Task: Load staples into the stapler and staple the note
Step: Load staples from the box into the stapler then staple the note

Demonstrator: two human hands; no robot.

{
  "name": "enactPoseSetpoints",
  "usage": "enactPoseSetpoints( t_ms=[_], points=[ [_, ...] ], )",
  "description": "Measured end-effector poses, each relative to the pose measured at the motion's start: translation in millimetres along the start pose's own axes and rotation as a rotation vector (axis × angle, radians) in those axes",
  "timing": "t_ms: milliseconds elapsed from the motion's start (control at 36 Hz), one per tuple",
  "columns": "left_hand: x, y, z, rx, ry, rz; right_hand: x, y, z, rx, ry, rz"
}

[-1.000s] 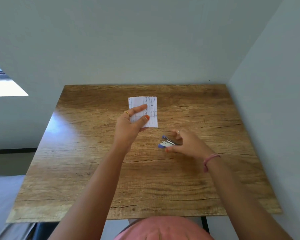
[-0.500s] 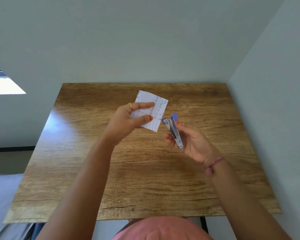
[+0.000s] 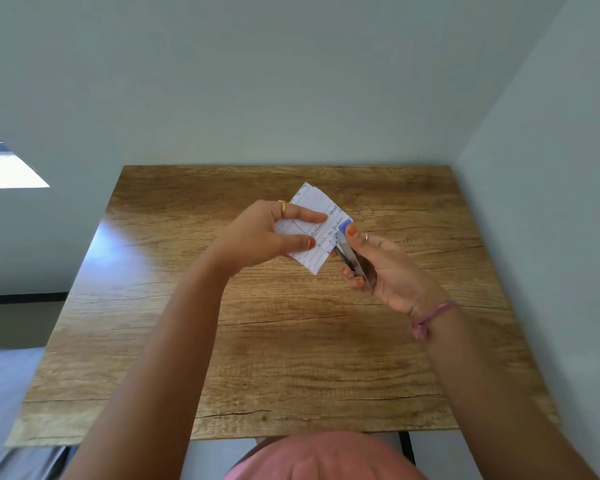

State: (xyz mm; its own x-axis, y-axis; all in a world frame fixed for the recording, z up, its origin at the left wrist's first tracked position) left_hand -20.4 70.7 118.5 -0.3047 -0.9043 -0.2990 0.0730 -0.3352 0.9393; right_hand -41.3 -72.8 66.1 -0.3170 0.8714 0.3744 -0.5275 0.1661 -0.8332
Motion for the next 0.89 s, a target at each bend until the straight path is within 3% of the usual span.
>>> enactPoseSetpoints(
  t_ms=[306,389,444,528,611,667,889],
  points=[
    [4,8,2,0.032,-0.023,-0.032,0,1,-1,0.007,0.013,-0.015],
    [2,17,8,0.159,0.025,0.160,-1,0,0,0.000,0.033,-0.019],
    [-4,14,13,0.234,0.119,0.438,-2,1,-1,-0.001,0.045,-0.066],
    [1,-9,17,0.201,0.259,0.755,-3,1,-1,-0.013,0.061,-0.142],
    [36,-23,18,0.102,0.231,0.688,-1,0,-3,-0.035,0.063,-0.182],
    [56,-19,18,0.129,0.209,0.638,2,-1,-4,-0.055,0.058,-0.190],
    [69,-15,16,0.107,0.371,0.823,0,-4,-5,-0.089,0.125,-0.148]
  ],
)
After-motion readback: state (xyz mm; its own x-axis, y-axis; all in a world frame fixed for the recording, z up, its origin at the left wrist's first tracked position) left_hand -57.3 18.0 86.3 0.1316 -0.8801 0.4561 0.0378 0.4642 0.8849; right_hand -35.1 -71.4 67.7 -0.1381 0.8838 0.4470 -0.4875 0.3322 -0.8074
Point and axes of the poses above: each hand's wrist, its own z-axis away from the middle knuckle, its own x-axis out of the palm, y = z × x, the point moved 10 cm from there along -z, towards the middle knuckle
